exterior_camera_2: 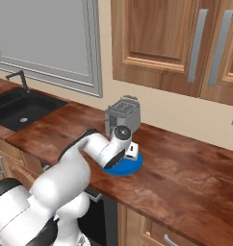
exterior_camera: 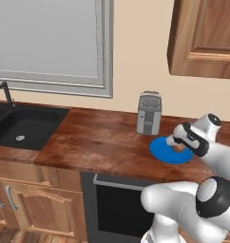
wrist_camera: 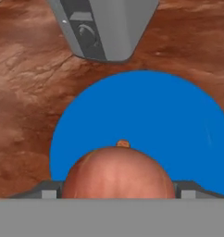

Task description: Pick onion from the fridge and place it on the plate on the counter.

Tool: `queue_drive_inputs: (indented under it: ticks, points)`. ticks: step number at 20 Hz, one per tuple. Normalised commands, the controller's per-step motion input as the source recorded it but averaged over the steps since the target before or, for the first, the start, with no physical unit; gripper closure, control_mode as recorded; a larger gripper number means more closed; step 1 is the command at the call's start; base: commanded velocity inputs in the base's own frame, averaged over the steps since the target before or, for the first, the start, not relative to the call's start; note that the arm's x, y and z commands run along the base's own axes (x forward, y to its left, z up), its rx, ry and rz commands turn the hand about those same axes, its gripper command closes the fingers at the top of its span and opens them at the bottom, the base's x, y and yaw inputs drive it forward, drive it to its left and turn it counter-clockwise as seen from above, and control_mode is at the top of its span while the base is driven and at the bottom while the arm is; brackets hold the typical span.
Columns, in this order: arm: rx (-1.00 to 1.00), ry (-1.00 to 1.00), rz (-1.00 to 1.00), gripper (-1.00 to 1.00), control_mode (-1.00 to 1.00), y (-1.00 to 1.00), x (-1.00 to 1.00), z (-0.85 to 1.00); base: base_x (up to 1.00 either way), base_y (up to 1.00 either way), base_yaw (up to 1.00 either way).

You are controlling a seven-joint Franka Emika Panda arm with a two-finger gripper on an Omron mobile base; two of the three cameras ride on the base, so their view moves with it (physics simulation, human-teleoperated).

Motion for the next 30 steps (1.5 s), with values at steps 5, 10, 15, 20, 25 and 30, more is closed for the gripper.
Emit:
queue_drive_inputs:
  ticks: [5, 10, 15, 20, 25, 30]
  points:
    - [0.0, 0.07, 0.09, 1.0, -1.0, -0.09, 0.48, -0.37, 0.0, 0.0, 0.0]
    - [0.0, 0.05, 0.12, 1.0, -1.0, -0.23, 0.28, -0.28, 0.0, 0.0, 0.0]
    - [0.0, 0.05, 0.08, 1.0, -1.0, 0.02, 0.37, -0.06, 0.0, 0.0, 0.0]
    - [-0.02, 0.05, 0.01, -1.0, -1.0, 0.23, 0.42, 0.0, 0.0, 0.0, 0.0]
    - [0.0, 0.0, 0.0, -1.0, -1.0, 0.05, -0.02, 0.05, 0.0, 0.0, 0.0]
    - [0.0, 0.0, 0.0, -1.0, -1.0, 0.02, -0.21, 0.23, 0.0, 0.0, 0.0]
